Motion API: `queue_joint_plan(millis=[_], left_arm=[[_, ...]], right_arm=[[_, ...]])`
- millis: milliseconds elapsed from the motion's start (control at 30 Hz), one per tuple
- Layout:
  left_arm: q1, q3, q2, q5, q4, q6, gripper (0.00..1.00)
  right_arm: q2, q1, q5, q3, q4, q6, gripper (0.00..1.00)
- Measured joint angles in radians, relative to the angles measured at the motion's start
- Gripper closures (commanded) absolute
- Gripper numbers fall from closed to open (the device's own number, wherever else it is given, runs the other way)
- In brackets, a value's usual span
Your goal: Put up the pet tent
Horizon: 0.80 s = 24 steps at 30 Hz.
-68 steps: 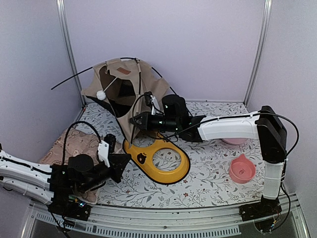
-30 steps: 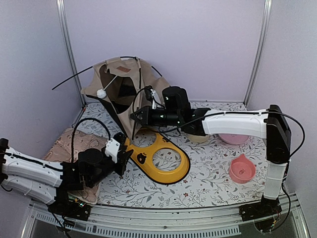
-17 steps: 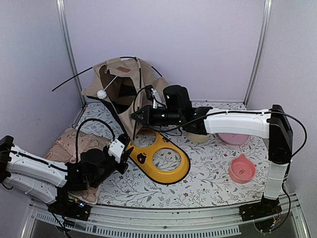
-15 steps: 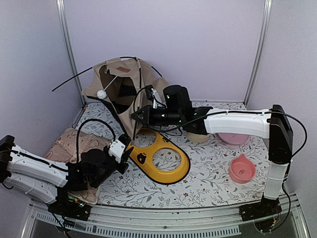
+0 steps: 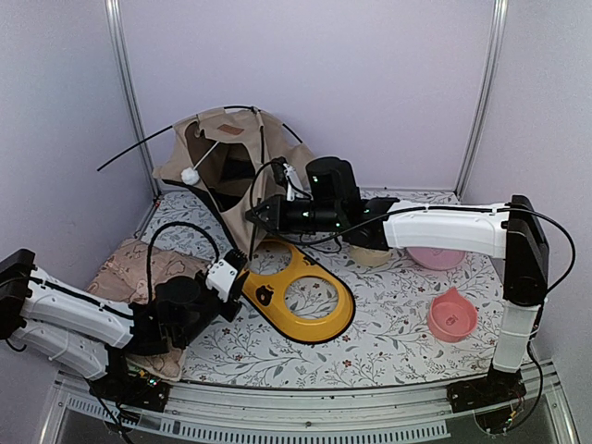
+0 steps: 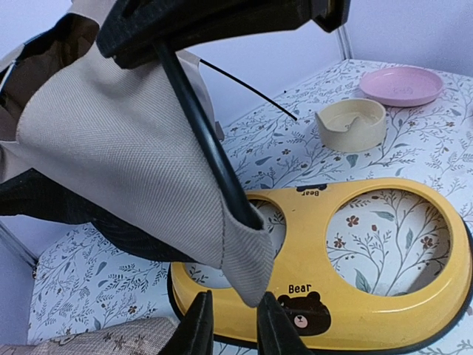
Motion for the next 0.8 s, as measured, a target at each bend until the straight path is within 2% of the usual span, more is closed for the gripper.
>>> queue_joint_plan(millis=[800], left_arm=[[0.013,0.020,0.042,0.023,0.047,0.032,0.83]], right_arm=[[-0.002,0.000,0.000,0.000,-0.005,0.000,1.00]])
